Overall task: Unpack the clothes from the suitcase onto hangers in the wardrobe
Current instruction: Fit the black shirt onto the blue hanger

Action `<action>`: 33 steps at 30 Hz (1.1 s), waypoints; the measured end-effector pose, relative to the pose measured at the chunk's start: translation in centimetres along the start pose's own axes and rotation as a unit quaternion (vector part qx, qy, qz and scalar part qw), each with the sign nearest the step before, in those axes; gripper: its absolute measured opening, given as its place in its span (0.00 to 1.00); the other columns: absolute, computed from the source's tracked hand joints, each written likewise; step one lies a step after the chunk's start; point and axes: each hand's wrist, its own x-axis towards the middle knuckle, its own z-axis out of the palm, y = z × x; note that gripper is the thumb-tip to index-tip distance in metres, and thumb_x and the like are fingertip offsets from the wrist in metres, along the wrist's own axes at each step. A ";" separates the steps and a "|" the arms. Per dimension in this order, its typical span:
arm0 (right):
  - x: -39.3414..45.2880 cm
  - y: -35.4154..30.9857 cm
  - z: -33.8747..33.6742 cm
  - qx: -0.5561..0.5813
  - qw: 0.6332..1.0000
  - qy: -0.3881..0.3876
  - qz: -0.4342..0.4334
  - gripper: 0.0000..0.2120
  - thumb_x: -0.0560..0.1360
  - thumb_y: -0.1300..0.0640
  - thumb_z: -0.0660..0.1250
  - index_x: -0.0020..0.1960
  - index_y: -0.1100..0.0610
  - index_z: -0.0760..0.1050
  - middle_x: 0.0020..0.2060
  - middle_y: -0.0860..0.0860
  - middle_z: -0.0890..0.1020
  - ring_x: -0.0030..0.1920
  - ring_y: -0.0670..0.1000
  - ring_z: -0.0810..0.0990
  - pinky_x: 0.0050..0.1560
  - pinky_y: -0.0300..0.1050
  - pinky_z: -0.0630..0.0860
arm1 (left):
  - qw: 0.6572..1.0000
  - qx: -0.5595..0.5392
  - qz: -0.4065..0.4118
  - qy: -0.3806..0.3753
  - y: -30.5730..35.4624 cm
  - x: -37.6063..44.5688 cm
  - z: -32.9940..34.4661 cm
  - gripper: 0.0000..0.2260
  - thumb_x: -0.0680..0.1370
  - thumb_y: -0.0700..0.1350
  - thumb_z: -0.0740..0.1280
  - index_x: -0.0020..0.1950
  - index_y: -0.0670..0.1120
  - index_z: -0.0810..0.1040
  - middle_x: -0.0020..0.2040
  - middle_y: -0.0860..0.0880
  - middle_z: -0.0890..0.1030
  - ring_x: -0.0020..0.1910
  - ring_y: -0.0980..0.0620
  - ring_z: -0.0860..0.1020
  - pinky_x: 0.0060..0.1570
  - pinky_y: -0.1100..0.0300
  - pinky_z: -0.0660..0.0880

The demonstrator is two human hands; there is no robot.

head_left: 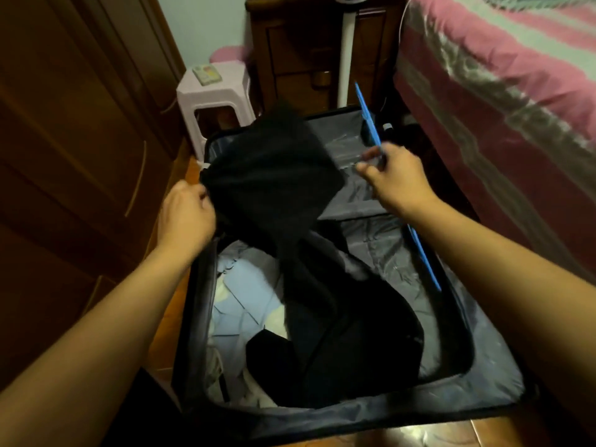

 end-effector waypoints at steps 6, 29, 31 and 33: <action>-2.9 5.8 1.8 -0.104 0.986 -0.107 0.073 0.10 0.81 0.57 0.61 0.51 0.62 0.78 0.45 0.62 0.82 0.47 0.63 0.82 0.48 0.55 0.78 | 0.880 0.164 -0.131 -0.427 -3.3 -3.0 2.5 0.19 0.83 0.56 0.62 0.61 0.41 0.78 0.46 0.45 0.78 0.42 0.48 0.78 0.41 0.56 0.74; -5.1 9.2 1.1 -0.140 0.982 -0.099 0.075 0.13 0.84 0.52 0.59 0.50 0.58 0.77 0.33 0.53 0.78 0.40 0.61 0.81 0.43 0.54 0.77 | 0.824 0.212 0.151 -0.502 1.6 -7.1 8.1 0.12 0.79 0.52 0.64 0.53 0.46 0.81 0.56 0.44 0.82 0.55 0.42 0.80 0.57 0.51 0.77; -5.0 9.2 0.9 -0.140 0.982 -0.103 0.080 0.13 0.83 0.51 0.59 0.46 0.57 0.75 0.30 0.52 0.76 0.39 0.61 0.81 0.43 0.55 0.78 | 0.930 0.095 0.099 -0.340 2.1 -5.2 10.3 0.10 0.81 0.54 0.61 0.52 0.51 0.77 0.58 0.44 0.80 0.59 0.40 0.78 0.59 0.47 0.75; -5.0 9.3 0.6 -0.135 0.981 -0.113 0.077 0.13 0.83 0.51 0.59 0.46 0.58 0.75 0.30 0.53 0.76 0.39 0.62 0.81 0.44 0.57 0.79 | 0.953 0.088 0.076 -0.281 3.1 -3.7 13.1 0.16 0.82 0.55 0.62 0.65 0.48 0.75 0.64 0.42 0.76 0.64 0.39 0.74 0.62 0.46 0.73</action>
